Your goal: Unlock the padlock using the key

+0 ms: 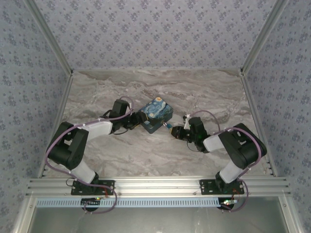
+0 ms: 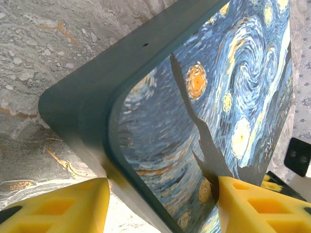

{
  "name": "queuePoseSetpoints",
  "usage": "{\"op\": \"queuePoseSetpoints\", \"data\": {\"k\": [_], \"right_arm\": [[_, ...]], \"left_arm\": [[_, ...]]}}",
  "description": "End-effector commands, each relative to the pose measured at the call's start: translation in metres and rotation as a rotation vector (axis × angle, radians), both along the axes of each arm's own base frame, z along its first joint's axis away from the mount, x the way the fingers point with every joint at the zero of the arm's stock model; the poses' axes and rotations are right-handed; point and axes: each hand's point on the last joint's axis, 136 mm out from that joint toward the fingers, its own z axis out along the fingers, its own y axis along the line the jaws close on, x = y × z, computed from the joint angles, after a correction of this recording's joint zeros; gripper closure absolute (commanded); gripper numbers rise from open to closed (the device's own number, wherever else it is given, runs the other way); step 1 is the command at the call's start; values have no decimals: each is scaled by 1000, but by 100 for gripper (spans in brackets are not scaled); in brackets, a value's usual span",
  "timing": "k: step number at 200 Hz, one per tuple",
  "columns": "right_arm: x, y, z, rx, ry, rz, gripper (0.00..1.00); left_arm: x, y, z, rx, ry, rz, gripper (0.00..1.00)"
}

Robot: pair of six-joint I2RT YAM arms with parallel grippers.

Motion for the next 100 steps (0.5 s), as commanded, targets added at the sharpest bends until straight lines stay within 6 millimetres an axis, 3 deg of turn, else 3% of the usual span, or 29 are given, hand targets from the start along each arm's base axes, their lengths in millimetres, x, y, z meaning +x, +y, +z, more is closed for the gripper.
{"op": "queuePoseSetpoints", "data": {"k": [1,28,51,84,100], "right_arm": [[-14,-28,-30,-95,119,-77,74],[-14,-36,-24,-110,84,-71,61],[-11,-35,-3,-93,-3,-27,47],[-5,-18,34,-29,-143,114,28],[-3,-10,46,4,-176,182,25]], "left_arm": [[-37,41,-58,197,199,72,42],[-36,40,-54,191,192,73,42],[-36,40,-51,184,188,73,42],[-37,38,-46,177,179,69,42],[-38,39,-44,178,178,69,42]]}}
